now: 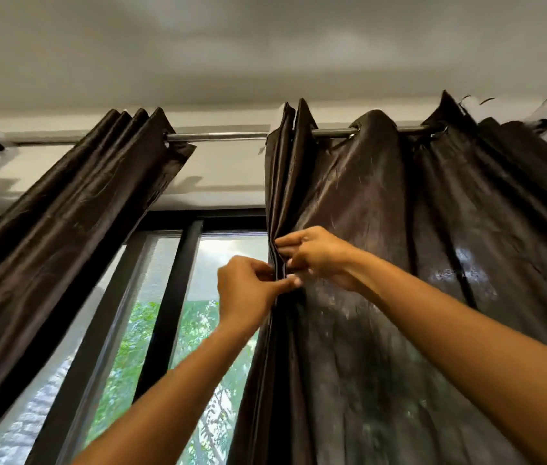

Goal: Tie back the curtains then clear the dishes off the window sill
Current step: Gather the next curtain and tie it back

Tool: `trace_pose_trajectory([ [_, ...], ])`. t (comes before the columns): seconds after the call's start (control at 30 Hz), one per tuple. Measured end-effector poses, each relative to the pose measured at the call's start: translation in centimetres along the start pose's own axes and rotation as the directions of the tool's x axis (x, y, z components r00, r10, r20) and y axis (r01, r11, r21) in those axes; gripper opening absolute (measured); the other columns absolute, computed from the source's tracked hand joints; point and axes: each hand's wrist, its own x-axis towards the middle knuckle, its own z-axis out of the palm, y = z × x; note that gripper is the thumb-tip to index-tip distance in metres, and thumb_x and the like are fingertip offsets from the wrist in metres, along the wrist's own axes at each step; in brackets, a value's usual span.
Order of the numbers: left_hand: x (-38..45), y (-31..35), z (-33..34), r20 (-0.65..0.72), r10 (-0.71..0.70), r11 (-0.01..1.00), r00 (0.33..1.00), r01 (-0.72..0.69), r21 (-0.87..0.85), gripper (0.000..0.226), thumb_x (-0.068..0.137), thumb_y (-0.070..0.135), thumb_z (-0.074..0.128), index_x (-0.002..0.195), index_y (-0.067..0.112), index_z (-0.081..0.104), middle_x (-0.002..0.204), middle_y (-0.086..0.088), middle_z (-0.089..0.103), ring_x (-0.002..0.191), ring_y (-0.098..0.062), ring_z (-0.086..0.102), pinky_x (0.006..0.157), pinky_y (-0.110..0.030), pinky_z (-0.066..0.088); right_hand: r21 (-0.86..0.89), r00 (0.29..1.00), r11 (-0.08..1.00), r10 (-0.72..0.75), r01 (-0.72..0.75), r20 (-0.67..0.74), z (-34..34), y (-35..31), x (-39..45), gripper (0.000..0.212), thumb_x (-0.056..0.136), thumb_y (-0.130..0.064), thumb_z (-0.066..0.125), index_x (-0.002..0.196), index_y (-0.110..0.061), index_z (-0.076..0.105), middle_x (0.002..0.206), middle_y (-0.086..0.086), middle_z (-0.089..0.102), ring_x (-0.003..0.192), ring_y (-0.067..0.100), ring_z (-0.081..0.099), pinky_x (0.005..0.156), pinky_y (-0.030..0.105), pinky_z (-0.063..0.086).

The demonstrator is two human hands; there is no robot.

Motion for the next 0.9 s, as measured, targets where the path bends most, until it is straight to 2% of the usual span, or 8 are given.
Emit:
trace_pose_trajectory([
  [0.1,0.3,-0.2,2.0,-0.083,0.054,0.991,0.995,-0.043,0.13,0.027,0.058,0.014,0.084,0.084,0.011,0.076,0.076,-0.007,0.073,0.076,-0.018,0.07,0.068,-0.028,0.055,0.013,0.991,1.0,0.03,-0.028,-0.127,-2.1,1.3,-0.3,0.036,0.093,0.006,0.042,0.124,-0.001,0.058,0.119,0.015,0.063,0.105,0.025,0.063,0.081,0.032,0.052],
  [0.17,0.1,-0.4,2.9,-0.085,0.07,0.987,0.994,-0.056,0.153,0.033,0.058,0.005,0.082,0.09,0.009,0.075,0.081,-0.006,0.073,0.078,-0.017,0.069,0.071,-0.025,0.054,-0.38,0.894,0.916,-0.061,-0.127,-0.444,-4.0,3.1,0.2,0.031,0.093,-0.013,0.052,0.121,-0.004,0.06,0.126,0.02,0.059,0.111,0.031,0.058,0.094,0.042,0.046],
  [0.27,-0.2,-0.5,3.4,-0.052,0.03,0.991,0.998,-0.023,0.13,0.038,0.056,0.002,0.085,0.091,0.009,0.073,0.081,-0.004,0.07,0.077,-0.015,0.067,0.073,-0.026,0.055,-0.61,0.724,0.61,-0.083,-0.506,-0.685,-6.4,6.2,-0.1,0.078,0.086,-0.047,0.062,0.146,-0.015,0.025,0.156,0.026,0.001,0.141,0.049,0.0,0.108,0.067,0.002],
  [0.37,-0.4,-0.9,3.6,-0.034,0.016,0.994,0.999,-0.012,0.104,0.038,0.056,0.002,0.087,0.091,0.008,0.072,0.081,-0.002,0.068,0.077,-0.014,0.066,0.066,-0.017,0.05,-0.472,0.701,0.683,0.083,-0.558,-0.708,-8.0,8.0,-0.6,0.11,0.08,-0.042,0.072,0.15,-0.01,-0.008,0.155,0.026,-0.003,0.14,0.051,0.005,0.108,0.064,0.014],
  [0.47,-0.4,-1.3,3.5,-0.042,0.016,0.997,0.999,-0.012,0.081,0.038,0.058,0.003,0.087,0.093,0.007,0.071,0.08,-0.001,0.066,0.074,-0.011,0.063,0.059,-0.007,0.041,-0.448,0.706,0.738,0.053,-0.504,-0.706,-8.4,9.0,0.3,0.078,0.086,-0.017,0.068,0.146,-0.002,0.02,0.136,0.023,0.046,0.122,0.042,0.047,0.094,0.046,0.042],
  [0.57,-0.5,-1.5,3.2,-0.046,0.028,0.996,0.999,-0.024,0.08,0.038,0.06,0.004,0.087,0.094,0.006,0.072,0.08,-0.001,0.067,0.075,-0.011,0.064,0.061,-0.008,0.042,-0.548,0.679,0.723,-0.151,-0.42,-0.719,-7.5,8.8,0.7,0.025,0.087,0.003,0.055,0.11,-0.004,0.061,0.1,0.017,0.065,0.094,0.036,0.061,0.075,0.041,0.05],
  [0.73,-0.6,-1.7,1.6,-0.043,0.053,0.996,0.998,-0.05,0.068,0.038,0.06,0.002,0.086,0.096,0.004,0.073,0.084,-0.004,0.07,0.075,-0.013,0.064,0.071,-0.019,0.048,-0.53,0.748,0.834,-0.251,-0.156,-0.615,-4.1,6.5,1.8,0.026,0.074,0.009,0.058,0.098,0.004,0.068,0.098,0.019,0.07,0.096,0.034,0.065,0.08,0.049,0.055],
  [0.9,-0.1,-2.2,-1.7,-0.036,0.037,0.998,0.999,-0.035,0.057,0.032,0.061,0.0,0.084,0.09,0.004,0.074,0.081,-0.009,0.073,0.073,-0.014,0.068,0.07,-0.023,0.054,-0.428,0.833,0.886,-0.368,0.18,-0.414,3.4,2.4,4.6,0.012,0.058,0.006,0.052,0.062,0.001,0.062,0.081,0.011,0.072,0.086,0.016,0.064,0.069,0.048,0.057],
])
